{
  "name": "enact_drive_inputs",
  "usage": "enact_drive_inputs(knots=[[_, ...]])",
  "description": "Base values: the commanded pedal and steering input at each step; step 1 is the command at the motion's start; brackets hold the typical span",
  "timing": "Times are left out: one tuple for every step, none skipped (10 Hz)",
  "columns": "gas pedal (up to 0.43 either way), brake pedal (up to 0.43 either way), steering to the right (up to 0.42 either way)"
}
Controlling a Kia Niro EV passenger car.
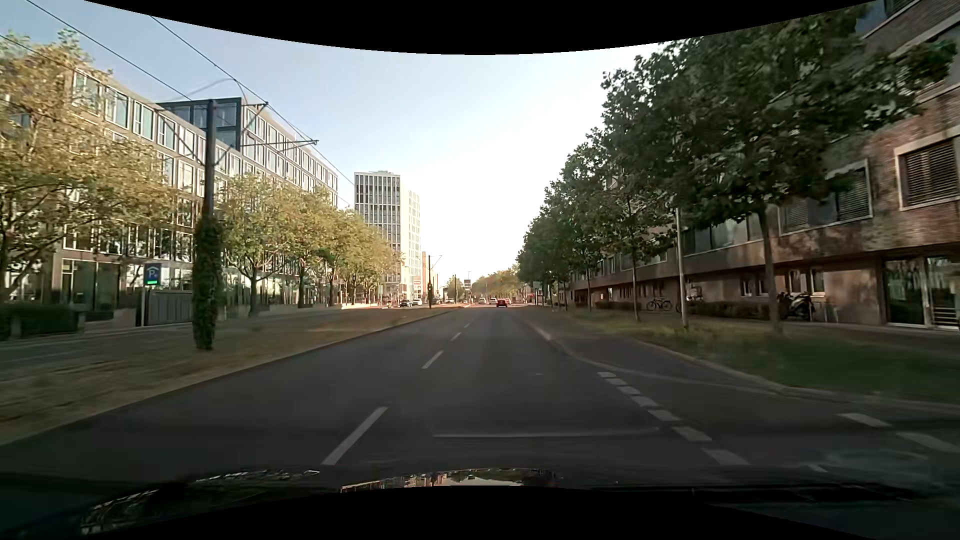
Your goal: Follow the waypoints while adhering to traffic rules and regulations
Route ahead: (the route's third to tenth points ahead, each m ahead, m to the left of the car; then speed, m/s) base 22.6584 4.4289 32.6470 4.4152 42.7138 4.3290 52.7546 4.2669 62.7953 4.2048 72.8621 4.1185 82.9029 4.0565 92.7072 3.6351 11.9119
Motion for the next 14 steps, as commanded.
enact_drive_inputs(knots=[[0.028, 0.000, -0.001], [0.028, 0.000, -0.001], [0.028, 0.000, -0.001], [0.028, 0.000, -0.001], [0.028, 0.000, -0.001], [0.028, 0.000, -0.001], [0.020, 0.000, -0.001], [0.020, 0.000, -0.001], [0.020, 0.000, -0.001], [0.020, 0.000, -0.001], [0.008, 0.000, -0.001], [0.008, 0.000, -0.001], [0.008, 0.000, -0.001], [0.008, 0.000, -0.001]])
